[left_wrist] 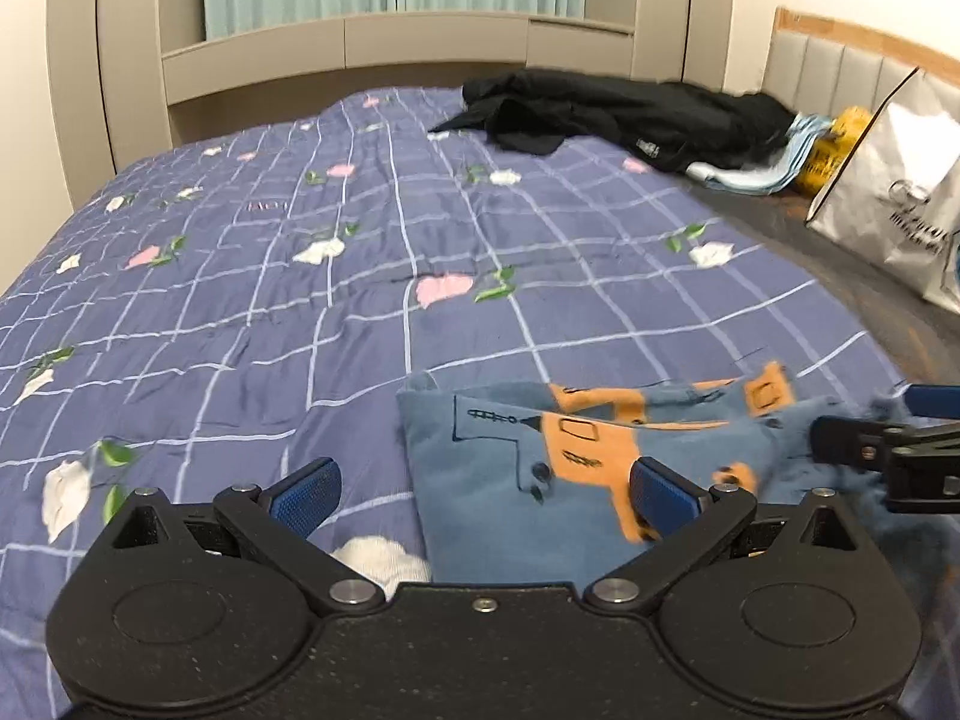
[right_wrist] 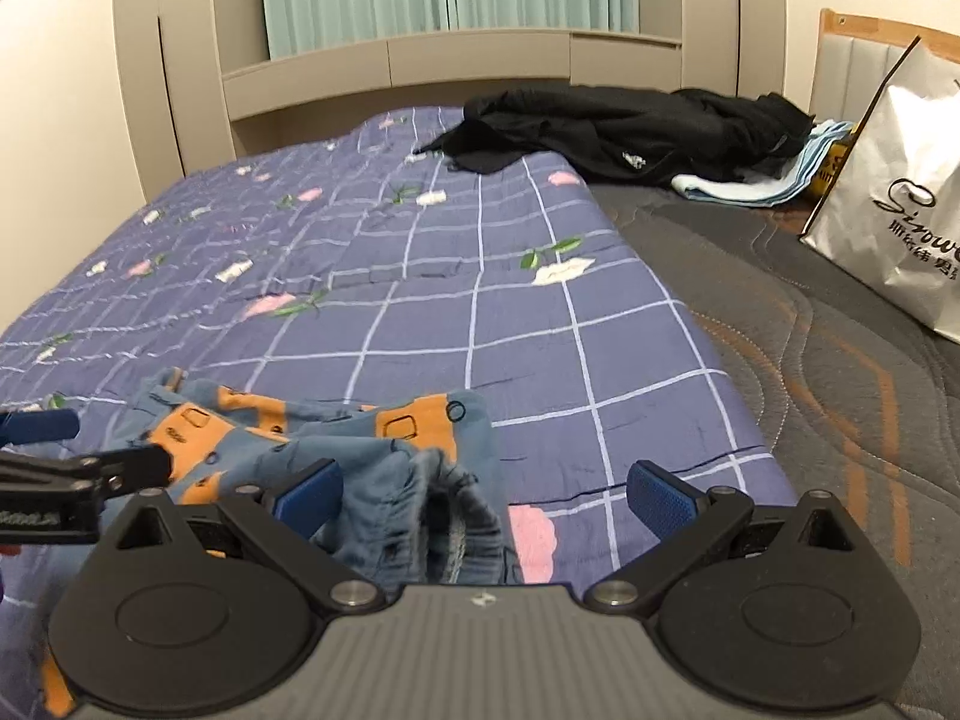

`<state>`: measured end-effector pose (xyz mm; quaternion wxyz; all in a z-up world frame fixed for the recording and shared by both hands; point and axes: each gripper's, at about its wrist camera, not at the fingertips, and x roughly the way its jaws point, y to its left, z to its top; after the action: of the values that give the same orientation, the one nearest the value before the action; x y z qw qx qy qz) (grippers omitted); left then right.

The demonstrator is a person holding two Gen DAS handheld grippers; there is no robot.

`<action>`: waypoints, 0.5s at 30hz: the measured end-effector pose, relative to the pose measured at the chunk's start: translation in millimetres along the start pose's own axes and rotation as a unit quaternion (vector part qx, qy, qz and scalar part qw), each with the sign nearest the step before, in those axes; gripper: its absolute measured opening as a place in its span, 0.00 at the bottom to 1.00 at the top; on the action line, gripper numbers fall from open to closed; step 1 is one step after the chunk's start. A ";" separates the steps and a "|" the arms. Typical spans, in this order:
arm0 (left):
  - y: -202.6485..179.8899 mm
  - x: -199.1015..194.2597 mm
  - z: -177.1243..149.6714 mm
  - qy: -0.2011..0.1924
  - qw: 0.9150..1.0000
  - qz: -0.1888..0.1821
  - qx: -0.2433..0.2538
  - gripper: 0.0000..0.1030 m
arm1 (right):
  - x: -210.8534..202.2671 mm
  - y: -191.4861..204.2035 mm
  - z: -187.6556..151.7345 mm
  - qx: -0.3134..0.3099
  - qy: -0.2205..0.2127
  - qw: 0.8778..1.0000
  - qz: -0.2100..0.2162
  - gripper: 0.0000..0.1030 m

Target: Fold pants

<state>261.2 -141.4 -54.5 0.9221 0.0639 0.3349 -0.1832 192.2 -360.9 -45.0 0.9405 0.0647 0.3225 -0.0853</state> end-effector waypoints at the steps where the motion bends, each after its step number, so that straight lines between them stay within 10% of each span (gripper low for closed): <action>1: 0.5 5.7 0.1 0.002 1.000 0.000 -0.003 0.99 | 4.4 -0.4 0.7 -0.002 0.004 1.000 -0.002 1.00; 15: 3.5 14.8 -2.2 0.004 1.000 0.002 -0.026 0.99 | 18.0 -4.7 -2.3 0.004 0.012 1.000 0.000 1.00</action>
<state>271.7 -142.1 -65.7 0.9224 0.0417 0.3431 -0.1725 203.9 -367.2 -58.2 0.9363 0.0692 0.3336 -0.0853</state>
